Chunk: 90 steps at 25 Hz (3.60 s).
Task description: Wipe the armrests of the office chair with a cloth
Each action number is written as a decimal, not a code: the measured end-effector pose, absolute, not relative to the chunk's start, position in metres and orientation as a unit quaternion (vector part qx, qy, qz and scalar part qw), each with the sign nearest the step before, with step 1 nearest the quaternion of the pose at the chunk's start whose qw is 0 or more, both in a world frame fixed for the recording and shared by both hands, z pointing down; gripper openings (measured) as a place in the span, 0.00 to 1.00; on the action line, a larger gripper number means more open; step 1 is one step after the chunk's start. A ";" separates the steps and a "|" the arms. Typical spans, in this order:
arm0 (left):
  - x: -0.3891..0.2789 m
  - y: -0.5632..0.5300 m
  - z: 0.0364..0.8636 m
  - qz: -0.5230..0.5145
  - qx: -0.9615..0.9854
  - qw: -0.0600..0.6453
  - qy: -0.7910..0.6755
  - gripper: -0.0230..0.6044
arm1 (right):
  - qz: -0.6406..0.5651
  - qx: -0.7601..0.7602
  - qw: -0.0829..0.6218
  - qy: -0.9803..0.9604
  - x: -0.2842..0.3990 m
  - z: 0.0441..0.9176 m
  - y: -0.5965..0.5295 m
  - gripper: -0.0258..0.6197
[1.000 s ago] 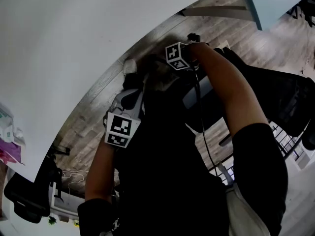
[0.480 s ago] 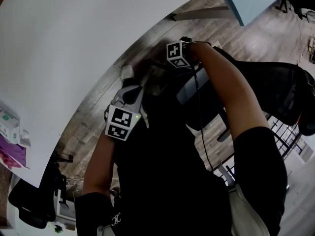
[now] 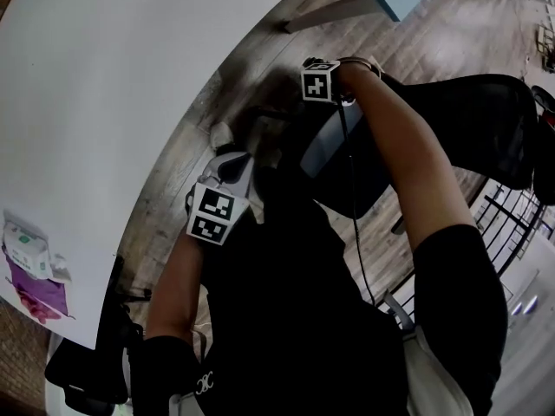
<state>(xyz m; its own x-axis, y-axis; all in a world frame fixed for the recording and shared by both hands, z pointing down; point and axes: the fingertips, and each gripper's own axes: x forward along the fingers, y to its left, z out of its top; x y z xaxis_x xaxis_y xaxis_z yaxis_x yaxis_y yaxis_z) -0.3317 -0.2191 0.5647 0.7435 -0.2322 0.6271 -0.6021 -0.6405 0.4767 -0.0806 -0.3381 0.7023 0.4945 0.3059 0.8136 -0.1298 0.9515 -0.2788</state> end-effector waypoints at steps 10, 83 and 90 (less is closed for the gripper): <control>-0.298 -0.280 0.552 0.291 0.880 0.273 -0.256 0.05 | 0.112 0.218 0.659 -0.711 -0.087 0.601 -0.386 0.11; -0.160 -0.209 0.505 0.346 0.872 0.216 -0.271 0.05 | 0.146 0.342 0.363 -0.854 -0.088 0.654 -0.217 0.11; -0.116 -0.195 0.466 0.319 0.897 0.198 -0.235 0.05 | 0.208 0.441 0.318 -0.813 -0.038 0.604 -0.142 0.11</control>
